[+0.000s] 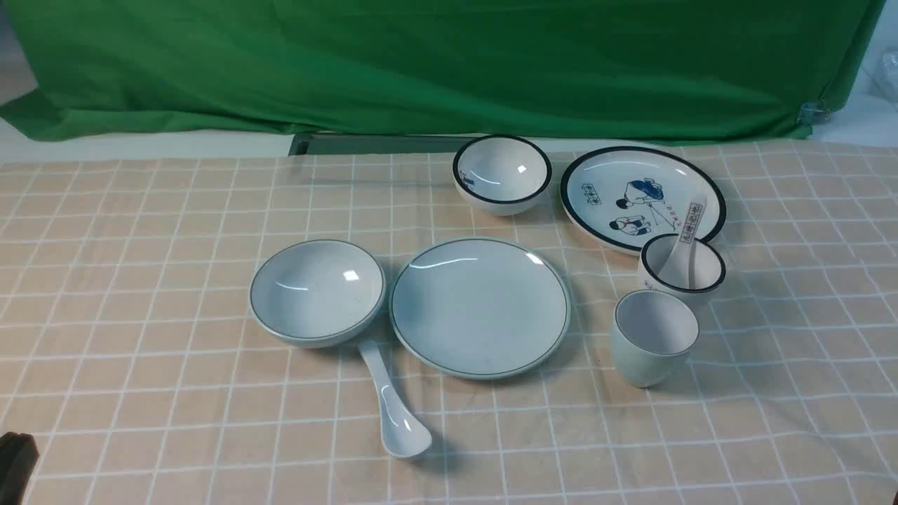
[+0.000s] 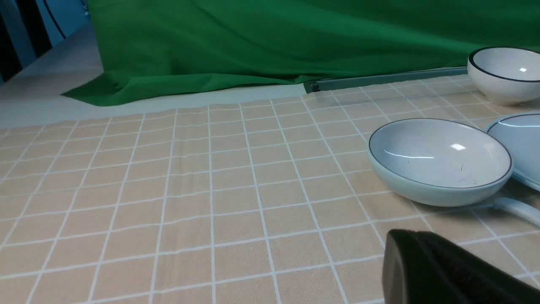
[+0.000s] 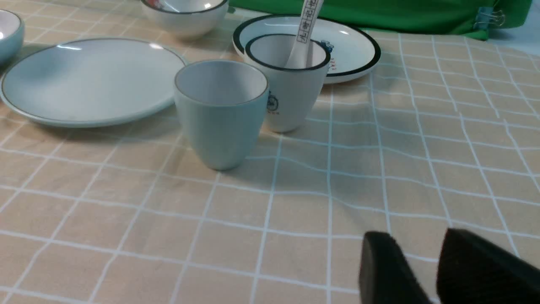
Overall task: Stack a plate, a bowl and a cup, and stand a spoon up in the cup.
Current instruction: Use the left arm to grab a blue rice bowl
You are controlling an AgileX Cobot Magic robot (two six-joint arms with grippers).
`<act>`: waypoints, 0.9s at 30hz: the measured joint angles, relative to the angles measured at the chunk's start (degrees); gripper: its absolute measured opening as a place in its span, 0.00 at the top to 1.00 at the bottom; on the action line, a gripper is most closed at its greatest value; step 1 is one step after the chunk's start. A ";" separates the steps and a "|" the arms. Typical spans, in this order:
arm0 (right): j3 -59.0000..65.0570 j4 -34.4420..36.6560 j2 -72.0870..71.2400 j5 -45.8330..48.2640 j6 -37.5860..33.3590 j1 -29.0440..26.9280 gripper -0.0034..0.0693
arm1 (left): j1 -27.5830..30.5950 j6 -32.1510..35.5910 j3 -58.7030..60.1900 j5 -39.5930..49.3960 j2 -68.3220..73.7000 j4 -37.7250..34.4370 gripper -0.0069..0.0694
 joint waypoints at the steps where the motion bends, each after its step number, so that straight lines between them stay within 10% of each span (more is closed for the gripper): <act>1: 0.00 0.00 0.00 0.00 0.00 0.00 0.62 | 0.00 0.00 0.00 0.00 0.00 0.00 0.90; 27: 0.00 0.00 0.00 0.00 0.00 0.00 0.62 | 0.00 -2.74 0.00 -4.03 0.00 -7.83 0.90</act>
